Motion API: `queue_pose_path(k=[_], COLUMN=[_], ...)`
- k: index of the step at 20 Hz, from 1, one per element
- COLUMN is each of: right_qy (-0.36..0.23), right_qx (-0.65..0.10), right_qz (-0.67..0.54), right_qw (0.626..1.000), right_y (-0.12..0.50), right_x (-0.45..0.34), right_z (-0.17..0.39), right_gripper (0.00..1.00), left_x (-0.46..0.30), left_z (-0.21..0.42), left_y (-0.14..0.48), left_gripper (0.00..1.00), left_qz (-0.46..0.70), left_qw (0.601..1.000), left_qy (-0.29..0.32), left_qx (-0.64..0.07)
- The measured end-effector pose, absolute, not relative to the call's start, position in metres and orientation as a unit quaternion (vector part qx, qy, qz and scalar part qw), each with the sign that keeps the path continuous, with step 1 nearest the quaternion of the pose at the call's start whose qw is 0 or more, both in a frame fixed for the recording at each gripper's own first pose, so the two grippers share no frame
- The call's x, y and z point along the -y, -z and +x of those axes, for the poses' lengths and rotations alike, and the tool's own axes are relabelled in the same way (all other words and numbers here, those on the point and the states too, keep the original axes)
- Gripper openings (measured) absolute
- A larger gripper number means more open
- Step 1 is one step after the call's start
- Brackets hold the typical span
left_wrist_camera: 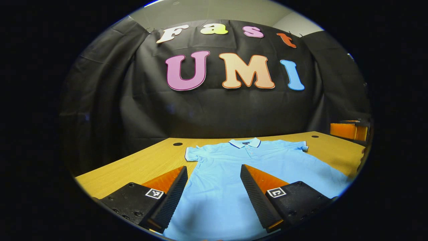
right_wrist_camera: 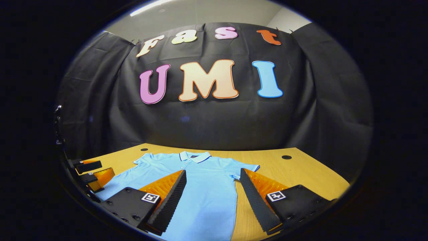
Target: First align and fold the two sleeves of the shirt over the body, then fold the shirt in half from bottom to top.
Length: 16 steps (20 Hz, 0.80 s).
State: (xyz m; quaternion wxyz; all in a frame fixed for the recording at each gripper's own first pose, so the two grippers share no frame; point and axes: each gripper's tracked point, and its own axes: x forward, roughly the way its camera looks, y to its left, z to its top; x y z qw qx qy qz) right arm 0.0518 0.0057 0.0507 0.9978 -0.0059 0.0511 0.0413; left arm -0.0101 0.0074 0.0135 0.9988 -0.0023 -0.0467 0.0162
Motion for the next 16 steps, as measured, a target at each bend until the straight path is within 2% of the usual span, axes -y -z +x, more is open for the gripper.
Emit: queue_pose_path(k=[4, 8, 11, 16], right_qy=[-0.040, -0.010, 0.027, 0.036], right_qx=[-0.076, -0.111, -0.151, -0.222], right_qz=[0.020, 0.026, -0.005, -0.003], right_qw=[0.996, 0.993, 0.988, 0.974], right_y=[-0.064, -0.062, -0.042, 0.012], right_x=[0.011, 0.044, 0.074, 0.094], right_z=[0.105, 0.169, 0.215, 0.263], right_gripper=[1.00, 1.00, 1.00, 0.99], left_x=[-0.004, -0.005, -0.005, -0.005], left_z=[-0.009, -0.009, -0.008, -0.009], left_y=[-0.013, -0.013, -0.013, -0.014], left_gripper=[0.96, 0.96, 0.96, 0.96], left_qz=[-0.001, -0.001, -0.001, -0.002], left_qw=[0.999, 0.999, 0.999, 0.999], left_qy=[-0.006, -0.007, -0.007, -0.006], left_qx=[0.044, 0.044, 0.044, 0.045])
